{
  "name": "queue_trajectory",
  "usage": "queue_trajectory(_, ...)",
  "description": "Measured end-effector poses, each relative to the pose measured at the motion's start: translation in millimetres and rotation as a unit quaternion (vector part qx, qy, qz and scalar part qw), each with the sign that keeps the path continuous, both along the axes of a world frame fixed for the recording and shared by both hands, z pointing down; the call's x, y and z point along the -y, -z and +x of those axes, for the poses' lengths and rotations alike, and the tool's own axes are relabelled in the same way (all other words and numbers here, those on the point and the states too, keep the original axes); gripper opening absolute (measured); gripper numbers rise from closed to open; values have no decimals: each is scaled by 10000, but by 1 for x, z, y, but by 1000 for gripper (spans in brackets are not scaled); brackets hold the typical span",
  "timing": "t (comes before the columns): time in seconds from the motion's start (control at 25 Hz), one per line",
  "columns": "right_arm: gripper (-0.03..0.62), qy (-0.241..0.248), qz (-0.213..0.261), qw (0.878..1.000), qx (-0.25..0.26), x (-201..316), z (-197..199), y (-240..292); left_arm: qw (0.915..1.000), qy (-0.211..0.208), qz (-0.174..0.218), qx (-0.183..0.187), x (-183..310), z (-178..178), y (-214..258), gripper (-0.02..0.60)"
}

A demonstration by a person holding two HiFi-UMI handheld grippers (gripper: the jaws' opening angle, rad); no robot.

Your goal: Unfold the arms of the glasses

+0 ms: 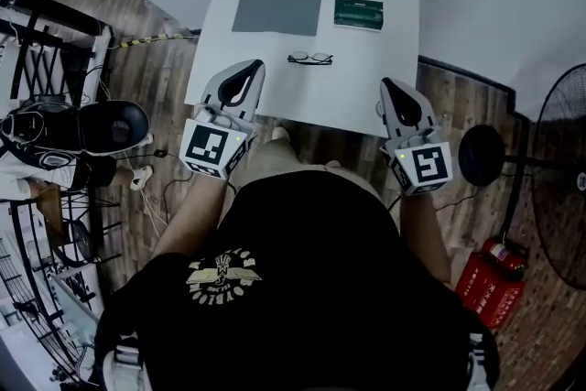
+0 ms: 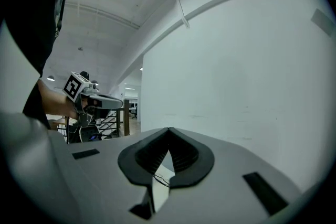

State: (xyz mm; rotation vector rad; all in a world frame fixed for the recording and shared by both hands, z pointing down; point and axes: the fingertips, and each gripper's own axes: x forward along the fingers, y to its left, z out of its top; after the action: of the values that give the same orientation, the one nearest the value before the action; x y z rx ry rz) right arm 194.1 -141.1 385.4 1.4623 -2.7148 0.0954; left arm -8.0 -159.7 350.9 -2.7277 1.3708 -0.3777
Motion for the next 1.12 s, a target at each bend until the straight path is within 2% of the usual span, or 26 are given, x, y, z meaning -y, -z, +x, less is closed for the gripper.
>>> queue_trajectory(0.24, 0, 54, -116, 9998, -183, -2, -7, -13, 9999, -77, -46, -77, -2, 5, -8, 6)
queue_trajectory(0.48, 0, 282, -158, 9975, -632, 24, -35, -30, 9998, -63, -183, -90, 14, -14, -27, 7)
queue_trajectory(0.64, 0, 399, -379, 9948, -856, 41, -53, -46, 9994, -20, -278, -227, 31, -25, -40, 6)
queue_trajectory(0.84, 2, 621, -532, 9888, -1249, 62, -77, -66, 9993, -32, -219, -287, 54, -34, -44, 6)
queue_trajectory(1.12, 3, 1011, -955, 9755, -1703, 88, -119, -109, 9981, 95, -500, -342, 73, -67, -73, 6)
